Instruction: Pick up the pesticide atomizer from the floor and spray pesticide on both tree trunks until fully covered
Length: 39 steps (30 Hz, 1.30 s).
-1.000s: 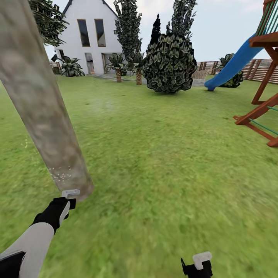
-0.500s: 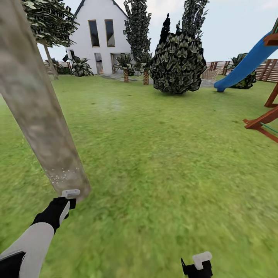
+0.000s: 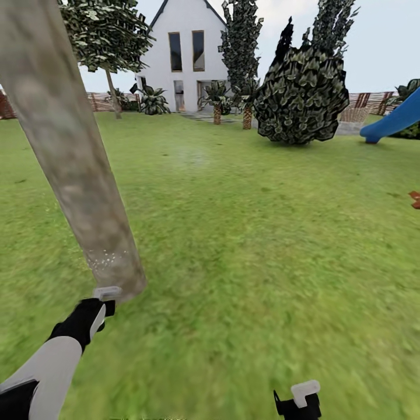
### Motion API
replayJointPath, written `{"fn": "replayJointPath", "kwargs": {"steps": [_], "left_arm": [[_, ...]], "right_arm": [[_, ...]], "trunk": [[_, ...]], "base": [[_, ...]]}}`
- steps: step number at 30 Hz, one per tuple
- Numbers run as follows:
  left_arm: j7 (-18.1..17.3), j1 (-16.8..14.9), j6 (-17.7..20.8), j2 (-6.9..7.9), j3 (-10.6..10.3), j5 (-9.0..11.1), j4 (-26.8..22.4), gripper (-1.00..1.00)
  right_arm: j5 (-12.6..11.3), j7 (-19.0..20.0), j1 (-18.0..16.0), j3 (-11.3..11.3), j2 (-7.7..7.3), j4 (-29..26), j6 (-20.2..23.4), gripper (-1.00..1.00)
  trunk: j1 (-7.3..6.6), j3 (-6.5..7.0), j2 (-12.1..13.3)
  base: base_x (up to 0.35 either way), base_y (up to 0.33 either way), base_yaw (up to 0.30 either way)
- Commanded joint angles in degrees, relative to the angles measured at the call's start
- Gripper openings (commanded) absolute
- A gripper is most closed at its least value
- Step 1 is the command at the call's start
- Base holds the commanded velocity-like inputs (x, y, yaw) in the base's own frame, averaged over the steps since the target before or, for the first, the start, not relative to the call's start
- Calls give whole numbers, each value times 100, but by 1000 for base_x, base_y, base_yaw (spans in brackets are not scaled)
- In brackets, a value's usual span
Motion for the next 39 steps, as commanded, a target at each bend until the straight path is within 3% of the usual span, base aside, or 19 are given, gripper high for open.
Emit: {"fn": "replayJointPath", "kwargs": {"steps": [1,7,10,12,13,14,16,19,20,23,25,27,29,31,33,39], "left_arm": [[-1,0,1,-1,7,19,-46,-100],[-63,-71,3,-8,-20,39,-95,-100],[-390,-132,22,-25,-41,37,-91,-100],[-744,-164,40,43,-46,7,-95,-100],[-888,-167,62,175,-52,-11,-142,-100],[-935,-141,81,278,-55,-12,-258,-100],[-963,-136,109,318,-115,-23,-389,-100],[-976,-192,182,257,-477,-2,-439,-100],[-1016,-245,234,251,-495,3,-464,-100],[-1669,-609,435,203,-519,-6,-494,-100],[-1737,-780,560,13,-555,-15,-495,-100],[-1748,-965,599,-53,-732,-23,-491,-100],[-1757,-1040,707,63,-823,-43,-492,-100],[-1771,-1047,802,435,-841,-22,-493,-100],[-1778,-1035,830,664,-849,-10,-494,-100],[-2163,-1137,844,462,-854,-10,-556,-100]], "right_arm": [[0,0,0,0,0,0,0,100],[0,0,0,0,0,0,0,100],[0,0,0,0,0,0,0,100],[0,0,0,0,0,0,0,100],[0,0,0,0,0,0,0,100],[0,0,0,0,0,0,0,100],[0,0,0,0,0,0,0,100],[-1,3,0,0,0,0,-3,100],[0,1,0,0,0,0,-5,100],[-1,0,0,-8,-6,0,-5,100],[-3,0,0,-9,-8,0,-4,100],[-3,0,0,-9,-9,0,-2,100],[-5,0,0,-9,-9,0,-1,100],[-6,0,0,-9,-9,0,-4,100],[-8,0,0,-11,-9,-7,-3,100],[-9,0,0,-2,0,-9,-1,100]], "trunk": [[0,0,0],[0,0,0],[0,0,0],[0,0,0],[0,0,0],[0,0,0],[0,0,0],[0,0,0],[0,0,0],[0,0,0],[0,0,0],[0,0,0],[0,0,0],[0,0,0],[0,0,0],[0,0,0]], "base": [[-49,-123,278],[-13,-16,278],[0,0,278],[0,0,278],[0,0,278],[0,0,278],[0,0,278],[0,0,105],[0,0,12],[0,0,2],[0,0,0],[0,0,0],[0,0,0],[0,0,0],[0,0,0],[0,0,135]]}}
